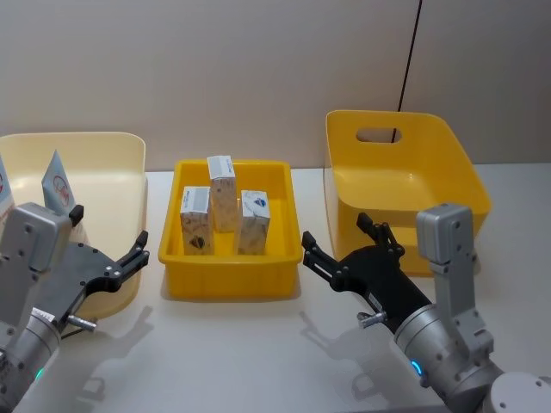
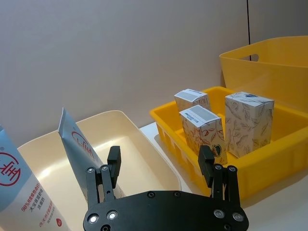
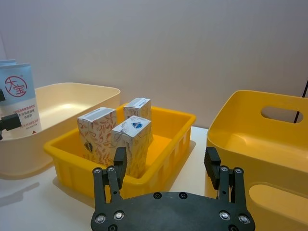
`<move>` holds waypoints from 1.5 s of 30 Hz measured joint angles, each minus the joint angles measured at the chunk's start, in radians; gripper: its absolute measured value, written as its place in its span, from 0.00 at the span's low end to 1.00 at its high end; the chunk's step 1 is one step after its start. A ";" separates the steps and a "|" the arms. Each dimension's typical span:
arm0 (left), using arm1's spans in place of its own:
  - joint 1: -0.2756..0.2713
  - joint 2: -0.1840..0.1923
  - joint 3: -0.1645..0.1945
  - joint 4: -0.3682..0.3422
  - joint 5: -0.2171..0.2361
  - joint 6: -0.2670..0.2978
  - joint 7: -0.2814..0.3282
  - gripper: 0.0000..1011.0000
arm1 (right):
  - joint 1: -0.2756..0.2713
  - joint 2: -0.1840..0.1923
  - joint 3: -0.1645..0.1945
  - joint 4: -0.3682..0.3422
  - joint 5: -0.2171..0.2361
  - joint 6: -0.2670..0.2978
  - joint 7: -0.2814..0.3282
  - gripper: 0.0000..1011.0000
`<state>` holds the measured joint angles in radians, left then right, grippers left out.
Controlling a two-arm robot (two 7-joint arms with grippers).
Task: Bimanual collaborative sorting of washing and personal care products
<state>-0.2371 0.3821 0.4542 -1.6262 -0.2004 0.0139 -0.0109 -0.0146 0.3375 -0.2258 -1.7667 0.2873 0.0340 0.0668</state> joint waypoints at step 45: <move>0.000 0.000 0.000 0.000 0.000 0.000 0.000 0.99 | 0.000 0.000 0.000 0.000 0.000 0.000 0.000 0.99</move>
<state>-0.2371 0.3821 0.4543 -1.6262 -0.2004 0.0139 -0.0109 -0.0146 0.3375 -0.2258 -1.7667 0.2874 0.0341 0.0668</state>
